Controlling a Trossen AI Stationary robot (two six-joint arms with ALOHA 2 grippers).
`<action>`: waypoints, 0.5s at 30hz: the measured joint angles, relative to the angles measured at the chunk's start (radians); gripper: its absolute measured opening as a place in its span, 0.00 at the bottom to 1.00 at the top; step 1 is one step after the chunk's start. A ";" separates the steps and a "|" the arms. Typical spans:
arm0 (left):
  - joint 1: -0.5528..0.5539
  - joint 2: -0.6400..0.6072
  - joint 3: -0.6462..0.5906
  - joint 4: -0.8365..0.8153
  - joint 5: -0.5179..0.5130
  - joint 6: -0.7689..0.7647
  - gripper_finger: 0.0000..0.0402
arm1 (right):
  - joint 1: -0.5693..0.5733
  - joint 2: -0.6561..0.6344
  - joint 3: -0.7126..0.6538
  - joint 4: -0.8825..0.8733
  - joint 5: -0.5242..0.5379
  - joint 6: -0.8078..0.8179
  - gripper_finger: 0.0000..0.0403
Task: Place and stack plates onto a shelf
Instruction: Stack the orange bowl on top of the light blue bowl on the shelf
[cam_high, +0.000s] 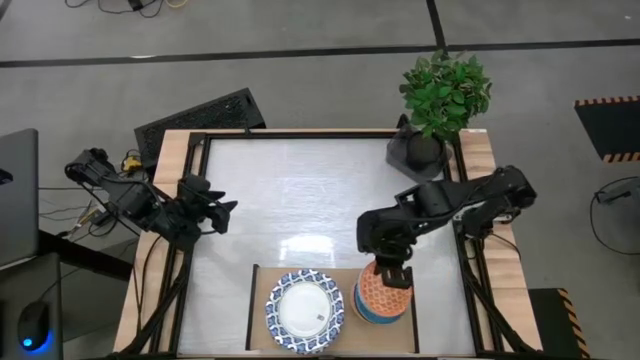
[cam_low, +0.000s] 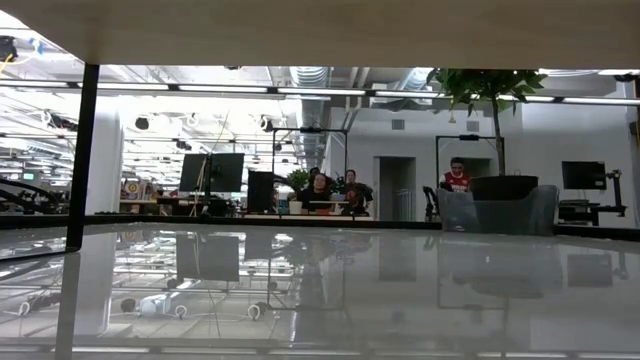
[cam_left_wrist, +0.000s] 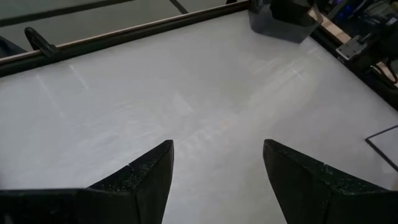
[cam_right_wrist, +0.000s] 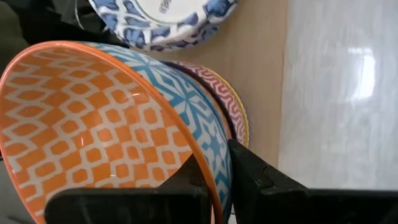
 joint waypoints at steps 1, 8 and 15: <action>0.000 -0.001 0.000 0.000 0.000 0.000 0.58 | -0.001 0.009 0.000 -0.003 -0.003 -0.004 0.13; 0.000 -0.002 0.000 0.000 -0.001 0.006 0.58 | 0.004 0.030 -0.001 -0.043 -0.022 -0.007 0.13; 0.000 -0.002 0.000 0.000 -0.001 0.007 0.58 | 0.005 0.035 -0.001 -0.056 -0.018 0.003 0.13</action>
